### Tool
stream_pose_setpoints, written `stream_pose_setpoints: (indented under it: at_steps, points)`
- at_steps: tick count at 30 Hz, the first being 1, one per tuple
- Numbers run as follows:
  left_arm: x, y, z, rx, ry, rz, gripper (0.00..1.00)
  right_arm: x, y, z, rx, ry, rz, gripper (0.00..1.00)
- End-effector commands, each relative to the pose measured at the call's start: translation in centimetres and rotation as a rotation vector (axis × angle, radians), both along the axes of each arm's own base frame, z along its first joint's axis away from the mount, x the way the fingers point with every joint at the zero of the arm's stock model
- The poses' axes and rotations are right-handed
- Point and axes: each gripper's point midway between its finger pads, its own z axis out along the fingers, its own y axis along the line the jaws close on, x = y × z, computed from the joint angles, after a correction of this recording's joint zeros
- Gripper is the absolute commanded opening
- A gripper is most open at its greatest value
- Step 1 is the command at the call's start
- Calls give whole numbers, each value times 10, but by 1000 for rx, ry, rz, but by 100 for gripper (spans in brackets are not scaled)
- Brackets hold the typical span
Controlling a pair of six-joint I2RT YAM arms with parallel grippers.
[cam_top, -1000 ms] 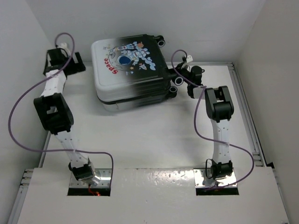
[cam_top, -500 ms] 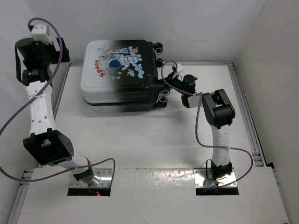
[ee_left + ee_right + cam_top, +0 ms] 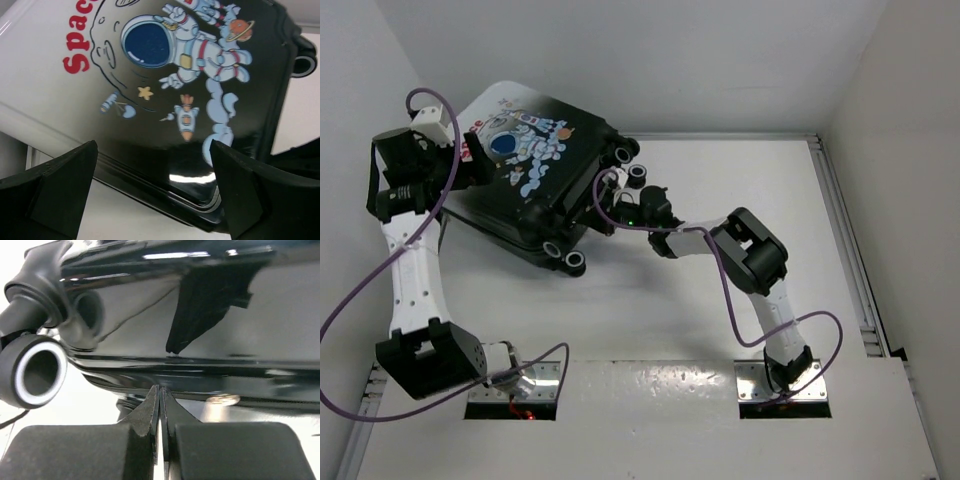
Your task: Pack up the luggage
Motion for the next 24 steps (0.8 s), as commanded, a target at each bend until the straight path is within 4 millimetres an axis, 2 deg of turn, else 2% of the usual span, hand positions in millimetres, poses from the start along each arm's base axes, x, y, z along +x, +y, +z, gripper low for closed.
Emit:
stream_pose_setpoints:
  at_steps: [1,3,4,6,9,12,13,14,15,16,17,18,19,20,21,23,24]
  points:
    - [-19,-26,13,10,-22,-80,100,40,-8,33,19,-123,-108,0]
    - [-29,-37,10,26,2,-116,100,60,-19,18,-20,-113,-193,0]
    - [-37,-49,8,21,21,-153,100,72,-26,9,-61,-144,-231,0]
    - [-44,-57,2,35,50,-186,100,86,-37,2,-101,-165,-291,0]
    - [-58,-66,-13,30,127,-200,94,103,-56,-9,-154,-167,-372,0]
    - [-68,-76,-26,10,180,-217,93,111,-73,-11,-173,-167,-416,0]
    - [-71,-81,-32,-11,202,-219,93,109,-77,-15,-168,-157,-415,0]
    - [-73,-81,-28,-17,192,-214,94,94,-70,-9,-128,-115,-332,0]
    - [-74,-80,-28,-18,187,-200,97,98,-81,-8,-119,-101,-329,4]
    - [-75,-81,-32,-29,197,-195,100,84,-80,-11,-108,-63,-270,17]
    - [-76,-80,-32,-29,191,-181,100,73,-79,3,-77,-57,-206,23]
    - [-74,-79,-31,-26,181,-181,100,62,-80,7,-67,-55,-146,30]
    - [-77,-78,-32,-20,180,-172,100,51,-80,1,-72,-29,-110,42]
    - [-77,-79,-31,-30,182,-166,100,43,-80,7,-70,-32,-76,50]
    - [-77,-79,-26,-32,161,-162,100,26,-76,12,-66,-40,20,57]
    - [-77,-78,-31,-46,175,-142,100,16,-71,5,-110,34,54,67]
    - [-79,-78,-28,-53,168,-137,100,18,-69,7,-121,30,46,71]
